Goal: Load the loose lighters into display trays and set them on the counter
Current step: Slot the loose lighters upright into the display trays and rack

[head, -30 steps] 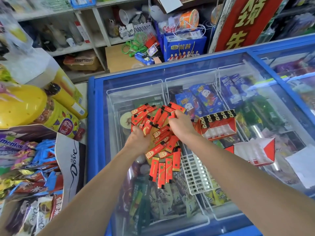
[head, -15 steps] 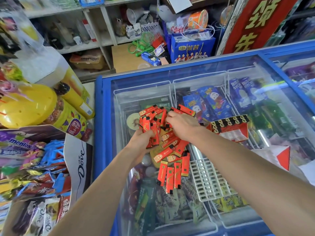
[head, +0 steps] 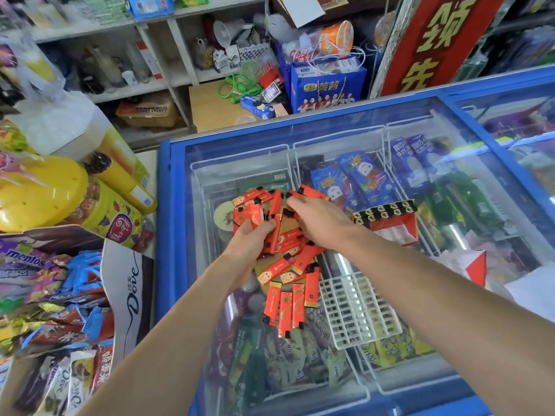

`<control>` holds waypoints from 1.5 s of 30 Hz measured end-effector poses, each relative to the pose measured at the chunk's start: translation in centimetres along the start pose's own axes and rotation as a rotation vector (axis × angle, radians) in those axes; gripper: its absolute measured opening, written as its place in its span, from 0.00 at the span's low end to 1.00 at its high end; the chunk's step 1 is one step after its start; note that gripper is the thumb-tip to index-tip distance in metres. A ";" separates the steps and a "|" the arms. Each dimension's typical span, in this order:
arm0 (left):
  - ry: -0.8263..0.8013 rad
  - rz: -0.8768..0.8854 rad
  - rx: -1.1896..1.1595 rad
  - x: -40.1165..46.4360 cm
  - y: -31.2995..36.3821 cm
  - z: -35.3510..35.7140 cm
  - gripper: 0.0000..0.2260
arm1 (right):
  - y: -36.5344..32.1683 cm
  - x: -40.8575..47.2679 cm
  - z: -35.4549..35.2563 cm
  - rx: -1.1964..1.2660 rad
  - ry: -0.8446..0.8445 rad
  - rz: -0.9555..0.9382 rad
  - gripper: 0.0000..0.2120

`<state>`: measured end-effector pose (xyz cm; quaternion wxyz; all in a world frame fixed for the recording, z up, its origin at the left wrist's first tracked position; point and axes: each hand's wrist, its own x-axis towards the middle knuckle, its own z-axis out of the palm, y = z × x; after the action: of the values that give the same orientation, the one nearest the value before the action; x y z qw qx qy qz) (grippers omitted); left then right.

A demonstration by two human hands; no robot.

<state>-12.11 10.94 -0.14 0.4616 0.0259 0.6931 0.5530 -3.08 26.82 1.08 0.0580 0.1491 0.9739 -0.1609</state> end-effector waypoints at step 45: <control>0.041 0.263 0.496 -1.9 0.1 15.8 0.05 | 10.9 -12.5 -2.4 0.272 0.276 -0.007 0.17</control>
<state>-0.47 21.65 1.70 0.3510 0.2167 0.8073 0.4220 12.00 34.04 2.10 -0.0973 0.1728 0.9424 -0.2693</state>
